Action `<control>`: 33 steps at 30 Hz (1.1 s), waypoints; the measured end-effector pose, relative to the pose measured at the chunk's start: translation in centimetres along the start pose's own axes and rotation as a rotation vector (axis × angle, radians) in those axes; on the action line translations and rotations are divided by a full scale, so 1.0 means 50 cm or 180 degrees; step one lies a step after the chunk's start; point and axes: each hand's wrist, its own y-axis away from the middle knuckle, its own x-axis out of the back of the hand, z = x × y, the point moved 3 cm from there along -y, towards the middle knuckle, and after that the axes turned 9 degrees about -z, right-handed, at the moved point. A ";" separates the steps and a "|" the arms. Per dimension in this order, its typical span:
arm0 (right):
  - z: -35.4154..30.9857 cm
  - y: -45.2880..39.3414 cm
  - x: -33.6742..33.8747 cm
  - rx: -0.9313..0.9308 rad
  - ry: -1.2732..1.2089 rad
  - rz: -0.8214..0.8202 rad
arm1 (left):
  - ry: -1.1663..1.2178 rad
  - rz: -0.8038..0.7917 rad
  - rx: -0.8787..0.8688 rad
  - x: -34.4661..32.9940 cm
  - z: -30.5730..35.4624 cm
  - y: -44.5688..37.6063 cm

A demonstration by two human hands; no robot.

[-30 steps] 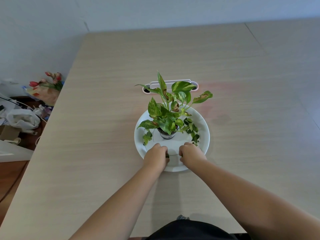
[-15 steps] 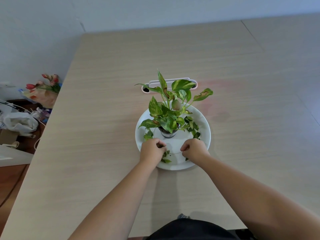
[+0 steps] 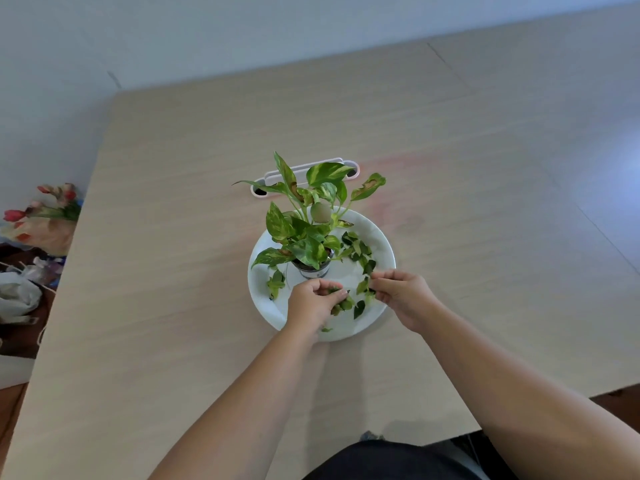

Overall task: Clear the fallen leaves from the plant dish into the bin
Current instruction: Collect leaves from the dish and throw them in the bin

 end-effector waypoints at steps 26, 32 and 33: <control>0.165 0.435 0.629 0.0583 -0.1579 0.1929 | -0.0774 -0.2269 0.0186 -0.732 -0.061 0.181; 0.250 0.488 0.734 0.0018 -0.0910 0.2291 | -0.1879 -0.2485 0.0003 -0.846 -0.140 0.213; 0.260 0.488 0.749 -0.0062 -0.0810 0.2339 | -0.2101 -0.2513 -0.0052 -0.861 -0.152 0.213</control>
